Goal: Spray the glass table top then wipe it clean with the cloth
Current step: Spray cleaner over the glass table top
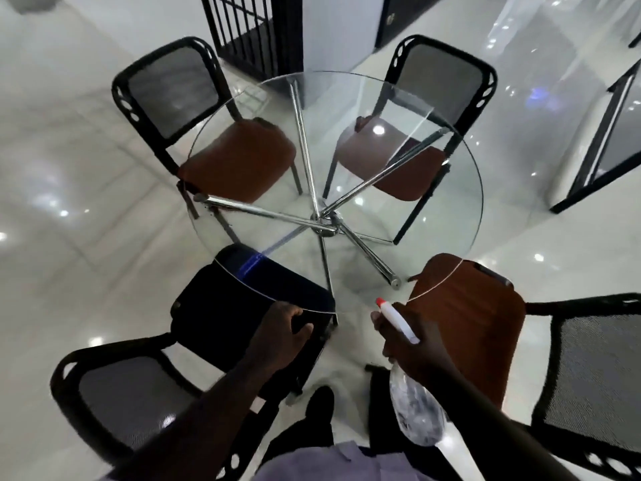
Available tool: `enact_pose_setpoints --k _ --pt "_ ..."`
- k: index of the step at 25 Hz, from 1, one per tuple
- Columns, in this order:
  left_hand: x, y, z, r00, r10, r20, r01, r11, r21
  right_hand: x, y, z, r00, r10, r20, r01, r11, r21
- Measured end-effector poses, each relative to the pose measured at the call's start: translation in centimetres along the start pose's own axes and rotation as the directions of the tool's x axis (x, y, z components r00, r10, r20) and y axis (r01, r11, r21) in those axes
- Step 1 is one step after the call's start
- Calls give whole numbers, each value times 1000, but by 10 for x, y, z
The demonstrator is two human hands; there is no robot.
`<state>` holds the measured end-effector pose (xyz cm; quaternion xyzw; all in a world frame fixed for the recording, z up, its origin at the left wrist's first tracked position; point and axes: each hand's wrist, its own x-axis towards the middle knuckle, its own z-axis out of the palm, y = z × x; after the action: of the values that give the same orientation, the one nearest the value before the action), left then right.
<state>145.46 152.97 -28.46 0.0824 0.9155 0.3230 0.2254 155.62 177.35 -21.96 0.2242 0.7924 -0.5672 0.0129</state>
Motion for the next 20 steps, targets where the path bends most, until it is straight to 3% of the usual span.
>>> enact_pose_setpoints --k 3,6,11,16,20 --pt "6 8 14 992 -85 98 81 995 52 27 0 -7 989 -98 108 112 986 -127" --pt "11 18 37 963 -152 220 102 969 224 62 23 -25 970 -164 180 199 960 -196" --pt "8 29 53 950 -246 193 152 903 403 105 50 -53 921 -283 268 353 897 -267" --pt "8 41 60 941 -320 112 271 909 317 139 72 -38 801 -489 345 582 771 -258" --pt "4 28 59 947 -313 69 291 930 224 154 59 -7 614 -671 417 773 617 -146"
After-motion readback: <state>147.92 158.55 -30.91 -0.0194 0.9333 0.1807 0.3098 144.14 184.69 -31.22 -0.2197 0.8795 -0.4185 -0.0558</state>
